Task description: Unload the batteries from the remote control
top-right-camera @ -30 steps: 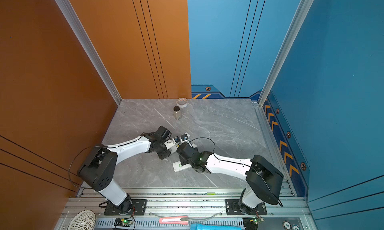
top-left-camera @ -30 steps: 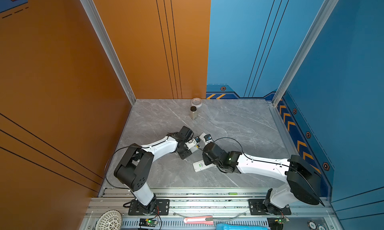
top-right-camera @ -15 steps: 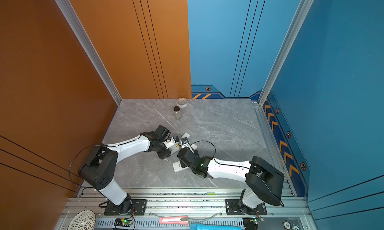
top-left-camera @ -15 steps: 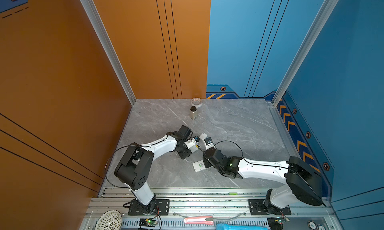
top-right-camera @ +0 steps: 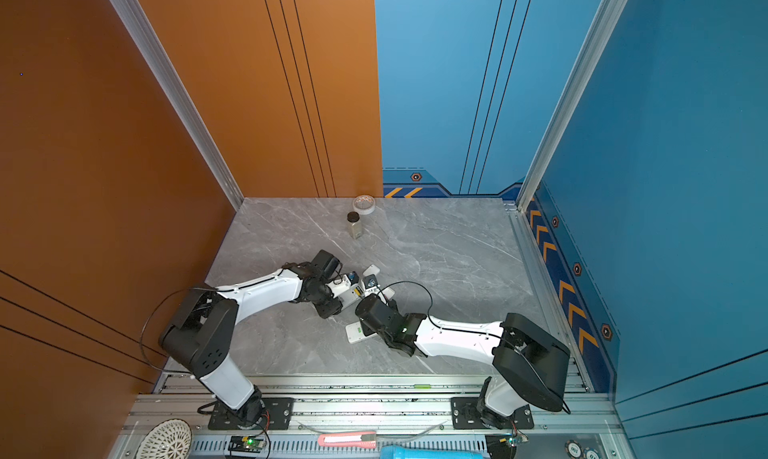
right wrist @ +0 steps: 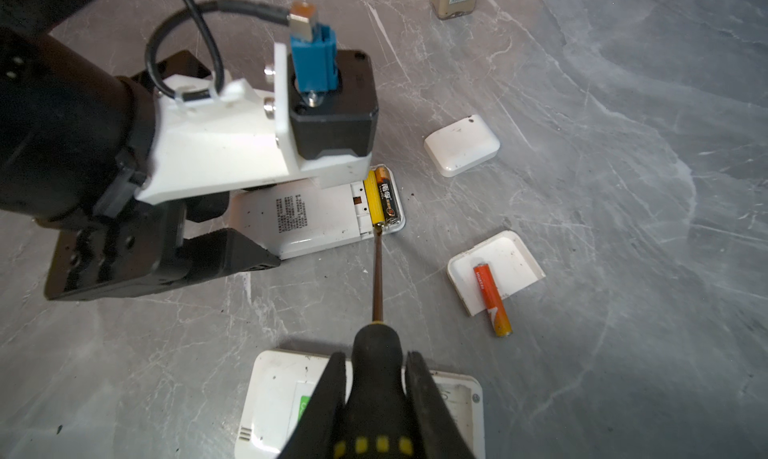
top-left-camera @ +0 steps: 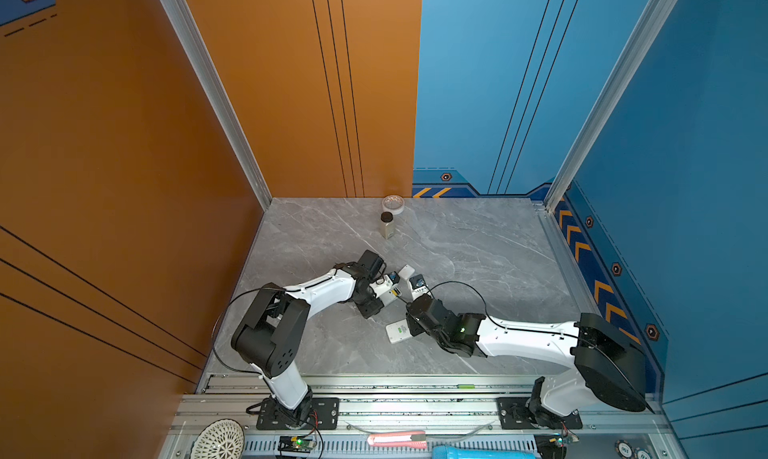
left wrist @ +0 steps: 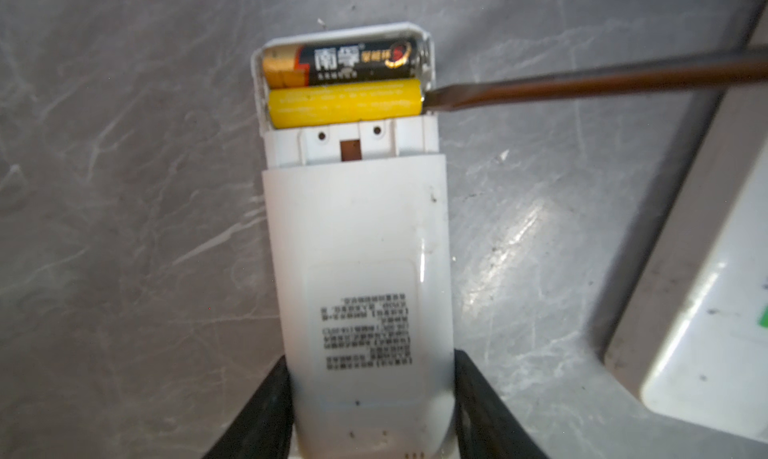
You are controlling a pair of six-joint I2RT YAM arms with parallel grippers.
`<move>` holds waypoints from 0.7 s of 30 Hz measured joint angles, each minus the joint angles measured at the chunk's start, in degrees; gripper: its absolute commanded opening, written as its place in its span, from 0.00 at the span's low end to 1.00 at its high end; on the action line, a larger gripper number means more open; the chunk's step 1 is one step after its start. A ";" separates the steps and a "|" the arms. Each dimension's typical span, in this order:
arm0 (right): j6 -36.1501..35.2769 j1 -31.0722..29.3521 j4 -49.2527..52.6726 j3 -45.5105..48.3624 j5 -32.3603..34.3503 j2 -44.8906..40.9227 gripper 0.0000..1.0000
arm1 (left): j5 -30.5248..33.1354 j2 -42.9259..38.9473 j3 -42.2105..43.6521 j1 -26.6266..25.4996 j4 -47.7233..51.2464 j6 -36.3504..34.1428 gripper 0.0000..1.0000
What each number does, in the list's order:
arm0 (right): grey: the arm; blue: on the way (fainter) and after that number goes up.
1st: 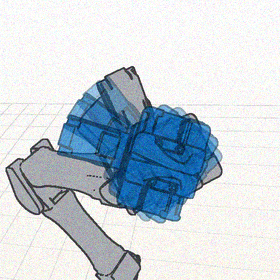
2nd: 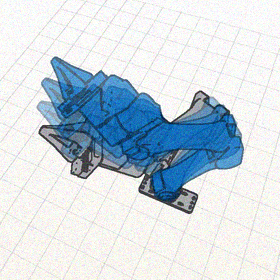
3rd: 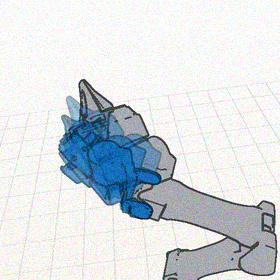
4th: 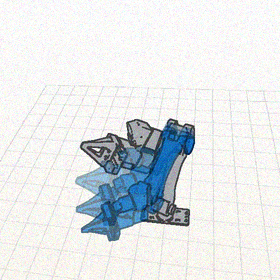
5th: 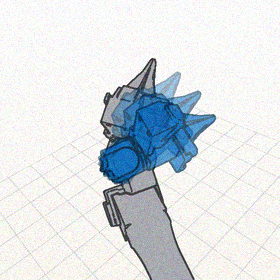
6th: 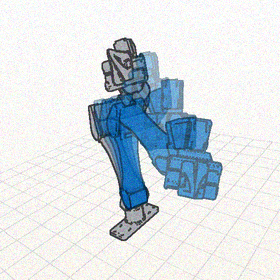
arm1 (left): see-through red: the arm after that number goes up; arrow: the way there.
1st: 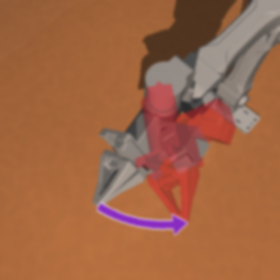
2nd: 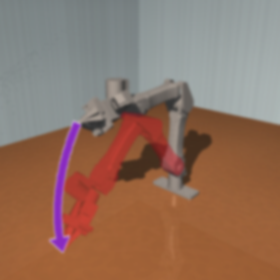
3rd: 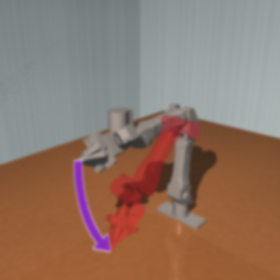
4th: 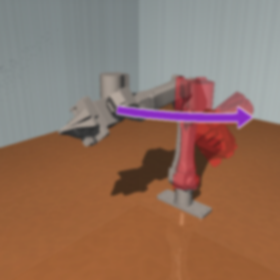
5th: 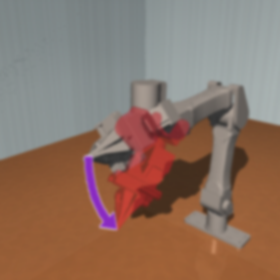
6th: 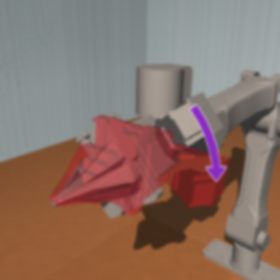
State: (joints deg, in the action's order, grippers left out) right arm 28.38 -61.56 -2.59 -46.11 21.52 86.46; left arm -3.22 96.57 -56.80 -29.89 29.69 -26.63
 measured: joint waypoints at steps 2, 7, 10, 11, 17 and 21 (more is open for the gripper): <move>0.02 0.00 0.00 0.00 0.00 -0.02 0.00 | 0.24 0.00 0.00 -0.09 -0.02 0.00 0.00; 0.17 0.04 0.00 0.11 0.00 -0.22 0.00 | 0.59 0.11 -0.02 -0.24 -0.02 0.00 0.00; 0.20 0.07 0.31 0.24 -0.02 -0.61 0.00 | 0.63 0.42 -0.04 -0.48 -0.04 0.02 0.00; 0.20 0.07 0.42 0.39 -0.02 -0.81 0.00 | 0.63 0.52 -0.04 -0.57 -0.07 0.02 0.00; 0.44 0.17 0.46 1.03 -0.22 -1.53 0.00 | 0.70 0.68 -0.09 -0.94 -0.07 0.15 0.00; 0.61 0.28 0.48 1.07 -0.24 -1.62 0.00 | 0.83 0.79 -0.24 -1.01 -0.04 0.17 0.00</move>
State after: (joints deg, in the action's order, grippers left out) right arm 28.99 -61.28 -2.11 -45.04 21.28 84.84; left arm -2.39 97.36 -57.04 -30.89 29.65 -26.46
